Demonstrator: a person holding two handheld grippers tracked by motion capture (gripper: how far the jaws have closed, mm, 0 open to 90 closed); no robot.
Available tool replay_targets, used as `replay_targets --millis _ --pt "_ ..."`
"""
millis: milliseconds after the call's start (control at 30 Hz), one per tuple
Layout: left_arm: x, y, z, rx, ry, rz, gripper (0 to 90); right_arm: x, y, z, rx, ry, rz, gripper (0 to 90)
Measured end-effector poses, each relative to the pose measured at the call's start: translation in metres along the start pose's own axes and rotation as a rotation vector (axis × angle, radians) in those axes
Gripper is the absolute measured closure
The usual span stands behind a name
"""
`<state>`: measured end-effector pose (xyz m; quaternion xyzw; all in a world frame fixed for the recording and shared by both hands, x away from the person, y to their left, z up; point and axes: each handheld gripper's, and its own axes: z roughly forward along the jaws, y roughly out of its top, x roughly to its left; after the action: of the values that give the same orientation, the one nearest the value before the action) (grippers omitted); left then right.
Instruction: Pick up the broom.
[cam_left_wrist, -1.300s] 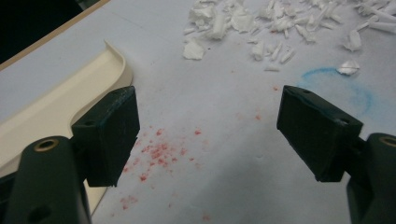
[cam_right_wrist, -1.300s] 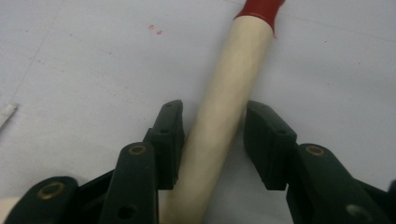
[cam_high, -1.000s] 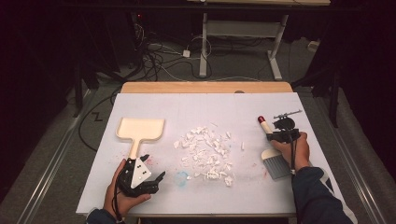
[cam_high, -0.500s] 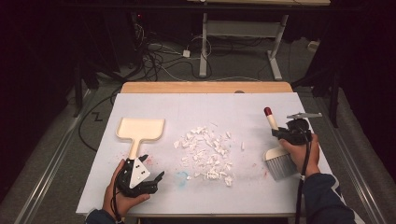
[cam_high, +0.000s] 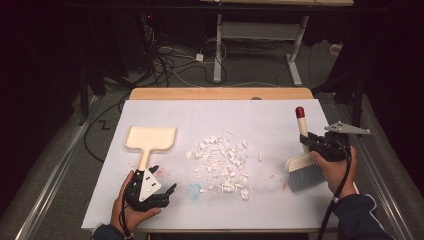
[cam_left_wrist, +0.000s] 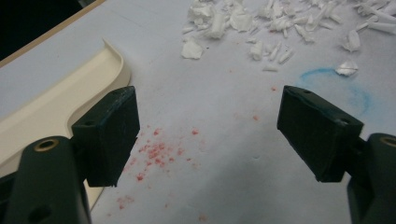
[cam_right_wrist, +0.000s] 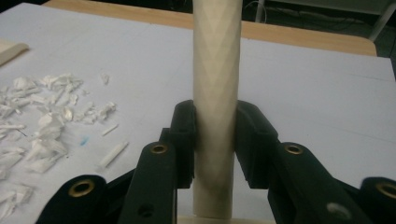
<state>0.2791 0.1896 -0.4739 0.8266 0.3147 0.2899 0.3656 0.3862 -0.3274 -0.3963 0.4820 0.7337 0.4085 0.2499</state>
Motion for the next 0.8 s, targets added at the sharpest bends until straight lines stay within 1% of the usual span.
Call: replay_targets --millis 100,167,200,300,367,400,433,500,533,567,600,633,667,700,733,767,800 --pt "0.0 0.0 -0.001 -0.002 -0.001 -0.001 20.3 0.002 0.001 -0.006 -0.024 0.011 -0.004 71.6" --pt "0.0 0.0 -0.001 -0.001 -0.001 0.002 20.3 0.003 0.001 -0.007 -0.028 0.012 -0.007 71.6" --pt "0.0 0.0 -0.001 -0.002 -0.002 0.002 20.3 0.005 0.002 -0.01 -0.043 0.021 -0.014 71.6" --pt "0.0 0.0 -0.001 -0.002 -0.001 0.003 20.3 0.006 0.003 -0.013 -0.059 0.021 -0.027 71.6" --pt "0.0 0.0 -0.001 -0.006 0.0 -0.001 20.3 0.008 0.005 -0.018 -0.087 0.024 -0.031 71.6" --pt "0.0 0.0 -0.001 -0.006 0.0 -0.001 20.3 0.008 0.005 -0.018 -0.087 0.024 -0.031 71.6" --pt "0.0 0.0 -0.001 -0.005 -0.001 0.0 20.3 0.008 0.005 -0.021 -0.107 0.023 -0.037 71.6" --pt "0.0 0.001 -0.001 -0.004 -0.002 0.002 20.3 0.008 0.006 -0.024 -0.124 0.026 -0.031 71.6" --pt "0.0 0.001 -0.002 -0.006 -0.004 -0.005 20.3 0.008 0.007 -0.026 -0.133 0.027 -0.032 71.6" --pt "0.001 0.002 -0.002 -0.02 -0.01 -0.02 20.3 0.008 0.008 -0.028 -0.139 0.029 -0.036 71.5" --pt "0.001 0.002 -0.002 -0.02 -0.01 -0.02 20.3 0.009 0.009 -0.031 -0.153 0.03 -0.036 71.6" --pt "0.003 0.006 -0.003 -0.043 -0.013 -0.038 20.3 0.009 0.01 -0.034 -0.164 0.026 -0.038 71.6" --pt "0.003 0.006 -0.003 -0.043 -0.013 -0.038 20.3 0.009 0.01 -0.034 -0.164 0.026 -0.038 71.6" --pt "0.003 0.009 -0.004 -0.044 -0.015 -0.068 20.3 0.012 0.013 -0.039 -0.182 0.023 -0.047 71.5" --pt "0.002 0.015 -0.004 -0.062 -0.029 -0.089 20.3 0.013 0.015 -0.043 -0.196 0.023 -0.045 71.6" --pt "-0.002 0.029 -0.007 -0.096 -0.054 -0.101 20.3 0.015 0.016 -0.046 -0.205 0.027 -0.048 71.6" --pt "-0.002 0.029 -0.007 -0.096 -0.054 -0.101 20.7 0.018 0.018 -0.05 -0.219 0.033 -0.048 71.6"
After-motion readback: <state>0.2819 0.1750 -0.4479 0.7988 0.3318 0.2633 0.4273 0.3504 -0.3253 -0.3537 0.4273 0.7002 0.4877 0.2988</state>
